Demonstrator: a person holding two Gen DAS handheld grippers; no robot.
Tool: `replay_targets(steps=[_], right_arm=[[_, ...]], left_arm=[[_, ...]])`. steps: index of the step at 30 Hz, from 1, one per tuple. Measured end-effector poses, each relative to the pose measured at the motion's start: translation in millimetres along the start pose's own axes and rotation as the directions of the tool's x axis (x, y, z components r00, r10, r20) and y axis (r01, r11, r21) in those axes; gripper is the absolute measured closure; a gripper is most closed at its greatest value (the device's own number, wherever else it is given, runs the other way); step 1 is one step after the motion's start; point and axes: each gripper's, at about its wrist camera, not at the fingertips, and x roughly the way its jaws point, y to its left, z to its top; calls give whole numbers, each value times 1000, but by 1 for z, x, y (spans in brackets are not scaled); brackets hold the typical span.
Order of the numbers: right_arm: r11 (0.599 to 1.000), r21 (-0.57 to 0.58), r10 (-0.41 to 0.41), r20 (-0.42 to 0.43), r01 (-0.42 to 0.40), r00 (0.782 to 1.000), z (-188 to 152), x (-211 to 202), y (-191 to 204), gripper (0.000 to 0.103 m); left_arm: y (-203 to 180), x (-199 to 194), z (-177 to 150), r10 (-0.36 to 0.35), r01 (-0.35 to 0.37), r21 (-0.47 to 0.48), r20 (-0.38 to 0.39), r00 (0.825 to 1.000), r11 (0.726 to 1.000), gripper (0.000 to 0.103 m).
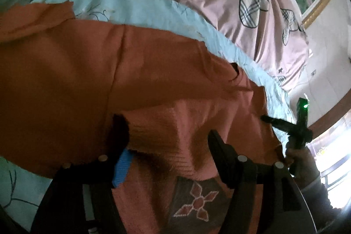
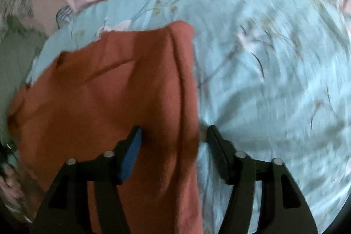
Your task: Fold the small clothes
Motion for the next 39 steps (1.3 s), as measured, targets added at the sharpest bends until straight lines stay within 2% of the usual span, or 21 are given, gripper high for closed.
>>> replay_targets(steps=[1,3,5,12,15,17,18,20,21,22,23,25,27,29,31,32,33,35,36,38,39], right_arm=[[1000,6,11,6,-11,1000,2,-3,-3,91],[995,80,52,54,-56,997,3,-15,-20,91],[989,133,54,96,-66,994,1,-23,-36,91],[969,220,98,84,-115,992,-8,-10,-57,91],[972,207,92,84,-107,992,-8,-8,-54,91],[971,209,96,93,-114,991,-8,-11,-52,91],[969,214,101,102,-121,990,-8,-12,-52,91],[970,213,96,119,-120,988,-8,-16,-51,91],[971,210,90,121,-114,989,-7,-16,-51,91],[973,207,82,119,-106,989,-8,-15,-50,91],[974,203,73,114,-96,991,-8,-13,-49,91],[978,196,56,110,-77,992,-10,-9,-48,91],[978,196,55,116,-77,992,-12,-7,-51,91],[974,211,49,131,-77,990,-13,-9,-56,91],[974,226,0,154,-35,988,-13,-15,-60,96],[968,248,-72,161,31,984,-13,-20,-66,102],[962,271,-89,160,43,983,-13,-22,-73,103],[946,324,-27,167,-29,986,-18,-31,-84,102],[945,323,-4,177,-54,984,-20,-37,-83,102],[954,275,65,202,-120,977,-29,-55,-68,101],[956,256,89,207,-141,974,-33,-61,-60,99]], left_arm=[[-2,-1,1,3,-3,7,-1,1000,1000,36],[-9,1,4,-1,1,30,-9,1000,1000,36],[-14,3,4,-3,4,49,-13,1000,999,36],[-16,15,0,19,-17,67,-42,999,998,36],[-18,14,1,6,-3,78,-45,999,997,40],[-25,16,5,3,4,107,-60,998,994,72],[-31,15,9,-4,12,124,-66,998,992,102],[-40,7,19,10,-5,144,-30,1000,990,98],[-43,5,24,57,-58,172,5,998,983,98],[-42,12,26,141,-139,194,6,990,971,99],[-39,21,27,193,-186,199,-19,981,962,99],[-31,37,24,240,-224,208,-52,969,952,98],[-31,41,19,266,-251,228,-38,963,941,96],[-33,36,18,287,-277,222,-14,958,935,89],[-34,30,18,283,-276,194,-8,959,941,85],[-34,27,18,274,-269,190,-5,962,944,85],[-36,26,18,294,-289,197,4,956,937,84],[-32,29,17,340,-332,204,-3,940,921,79],[-29,29,16,343,-334,194,-11,939,922,77],[-26,19,14,318,-313,155,-8,948,937,66],[-25,11,11,312,-310,141,8,950,940,57]])
